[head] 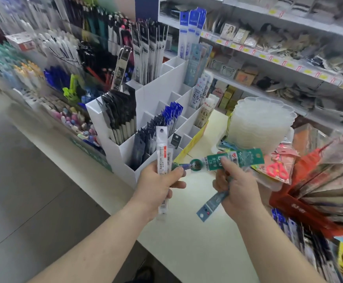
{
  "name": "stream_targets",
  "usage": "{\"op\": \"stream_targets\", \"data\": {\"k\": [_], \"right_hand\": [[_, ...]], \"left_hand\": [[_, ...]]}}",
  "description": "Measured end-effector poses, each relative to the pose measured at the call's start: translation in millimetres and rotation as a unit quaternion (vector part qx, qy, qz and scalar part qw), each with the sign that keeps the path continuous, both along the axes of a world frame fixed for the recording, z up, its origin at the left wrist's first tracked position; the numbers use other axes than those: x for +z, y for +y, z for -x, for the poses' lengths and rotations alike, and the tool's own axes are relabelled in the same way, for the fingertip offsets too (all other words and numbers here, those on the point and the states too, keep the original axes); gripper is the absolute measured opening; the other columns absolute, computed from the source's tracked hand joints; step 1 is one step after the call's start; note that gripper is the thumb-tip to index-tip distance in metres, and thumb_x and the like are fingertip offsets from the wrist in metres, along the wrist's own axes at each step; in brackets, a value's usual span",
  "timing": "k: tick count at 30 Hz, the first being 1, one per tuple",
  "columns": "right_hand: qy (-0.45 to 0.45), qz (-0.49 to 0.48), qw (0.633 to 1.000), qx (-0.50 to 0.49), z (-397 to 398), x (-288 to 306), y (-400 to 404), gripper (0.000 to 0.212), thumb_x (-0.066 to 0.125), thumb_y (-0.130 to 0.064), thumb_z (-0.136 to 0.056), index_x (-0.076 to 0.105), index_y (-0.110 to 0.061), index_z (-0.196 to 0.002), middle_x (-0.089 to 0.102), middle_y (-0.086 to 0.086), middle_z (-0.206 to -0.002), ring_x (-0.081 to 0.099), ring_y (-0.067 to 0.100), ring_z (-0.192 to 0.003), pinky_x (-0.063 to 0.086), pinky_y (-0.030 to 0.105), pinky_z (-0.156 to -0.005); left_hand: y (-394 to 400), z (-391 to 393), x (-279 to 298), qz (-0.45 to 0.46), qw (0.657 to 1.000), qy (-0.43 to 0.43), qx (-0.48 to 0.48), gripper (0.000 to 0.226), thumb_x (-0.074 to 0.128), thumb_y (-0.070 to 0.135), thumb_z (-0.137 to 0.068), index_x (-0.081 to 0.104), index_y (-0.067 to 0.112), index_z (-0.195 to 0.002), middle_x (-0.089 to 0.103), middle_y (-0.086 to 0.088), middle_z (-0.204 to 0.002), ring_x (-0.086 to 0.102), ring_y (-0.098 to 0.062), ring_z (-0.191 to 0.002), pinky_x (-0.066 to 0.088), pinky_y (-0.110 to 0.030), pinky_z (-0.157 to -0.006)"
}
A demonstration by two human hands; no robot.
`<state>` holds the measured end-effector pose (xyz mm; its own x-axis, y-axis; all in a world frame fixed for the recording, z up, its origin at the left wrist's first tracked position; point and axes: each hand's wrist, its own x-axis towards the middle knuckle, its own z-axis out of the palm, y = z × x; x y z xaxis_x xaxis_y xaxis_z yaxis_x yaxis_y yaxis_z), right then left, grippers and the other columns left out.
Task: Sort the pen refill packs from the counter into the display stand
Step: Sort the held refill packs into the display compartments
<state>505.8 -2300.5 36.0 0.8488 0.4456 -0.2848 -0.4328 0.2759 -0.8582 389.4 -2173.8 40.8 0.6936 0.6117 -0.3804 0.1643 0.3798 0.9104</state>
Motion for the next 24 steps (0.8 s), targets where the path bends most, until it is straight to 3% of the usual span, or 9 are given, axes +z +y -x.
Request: {"op": "stream_targets", "data": {"k": [2, 5, 9, 14, 17, 20, 24], "right_hand": [[-0.004, 0.037, 0.998, -0.053, -8.5, -2.6, 10.8, 0.029, 0.061, -0.011, -0.096, 0.044, -0.018, -0.073, 0.033, -0.005, -0.045, 0.023, 0.006, -0.036, 0.017, 0.021, -0.038], [-0.033, 0.085, 0.992, -0.082, -20.5, -8.4, 23.6, 0.033, 0.062, -0.015, -0.098, 0.044, -0.018, -0.07, 0.037, -0.007, -0.043, 0.027, 0.007, -0.037, 0.021, 0.021, -0.04], [-0.179, 0.213, 0.96, 0.011, -13.9, -17.3, 50.6, 0.038, 0.062, -0.026, -0.098, 0.055, -0.012, -0.063, 0.047, -0.009, -0.042, 0.035, 0.007, -0.04, 0.027, 0.022, -0.044], [-0.271, 0.307, 0.906, 0.109, 1.1, -28.1, 86.8, 0.041, 0.062, -0.03, -0.097, 0.065, -0.001, -0.068, 0.049, -0.015, -0.037, 0.038, 0.004, -0.035, 0.028, 0.023, -0.045], [-0.269, 0.348, 0.885, 0.153, 9.3, -41.2, 97.3, 0.036, 0.066, -0.032, -0.093, 0.066, -0.006, -0.069, 0.069, 0.001, -0.061, 0.044, 0.009, -0.043, 0.039, 0.031, -0.05], [-0.266, 0.382, 0.864, 0.195, 21.3, -51.5, 101.7, 0.029, 0.064, -0.028, -0.088, 0.066, -0.006, -0.069, 0.072, 0.011, -0.071, 0.05, 0.02, -0.051, 0.049, 0.041, -0.054], [-0.295, 0.419, 0.832, 0.211, 32.1, -55.2, 106.0, 0.027, 0.062, -0.022, -0.089, 0.067, -0.004, -0.07, 0.07, 0.016, -0.073, 0.057, 0.028, -0.063, 0.05, 0.039, -0.06]], "left_hand": [[8.3, 3.5, -3.3, -0.109, 0.993, 0.036, -0.013, 0.008, 0.069, 0.014, -0.091, 0.062, 0.016, -0.087, 0.071, -0.006, -0.082, 0.067, -0.009, -0.058, 0.038, -0.022, -0.046], [24.4, 13.7, -5.8, -0.214, 0.976, 0.048, -0.002, 0.012, 0.066, 0.019, -0.092, 0.063, 0.015, -0.081, 0.067, -0.004, -0.07, 0.059, -0.01, -0.05, 0.046, -0.025, -0.054], [43.6, 25.0, -3.8, -0.286, 0.957, 0.049, -0.017, 0.023, 0.065, 0.023, -0.093, 0.058, 0.021, -0.072, 0.055, 0.01, -0.052, 0.048, -0.01, -0.048, 0.042, -0.031, -0.054], [48.7, 29.8, 6.2, -0.283, 0.958, 0.032, -0.04, 0.026, 0.062, 0.022, -0.095, 0.055, 0.026, -0.07, 0.051, 0.015, -0.048, 0.044, -0.004, -0.045, 0.036, -0.026, -0.054], [52.3, 32.4, 6.7, -0.283, 0.958, 0.03, -0.048, 0.024, 0.06, 0.023, -0.096, 0.056, 0.025, -0.072, 0.052, 0.015, -0.05, 0.044, -0.004, -0.046, 0.037, -0.026, -0.053], [53.7, 32.5, 7.9, -0.292, 0.955, 0.021, -0.05, 0.026, 0.057, 0.021, -0.098, 0.054, 0.025, -0.072, 0.052, 0.019, -0.049, 0.046, 0.001, -0.046, 0.035, -0.018, -0.05], [56.4, 28.9, 8.0, -0.294, 0.954, 0.023, -0.047, 0.027, 0.054, 0.02, -0.099, 0.054, 0.021, -0.072, 0.051, 0.019, -0.051, 0.049, 0.0, -0.049, 0.034, -0.012, -0.049]]}}
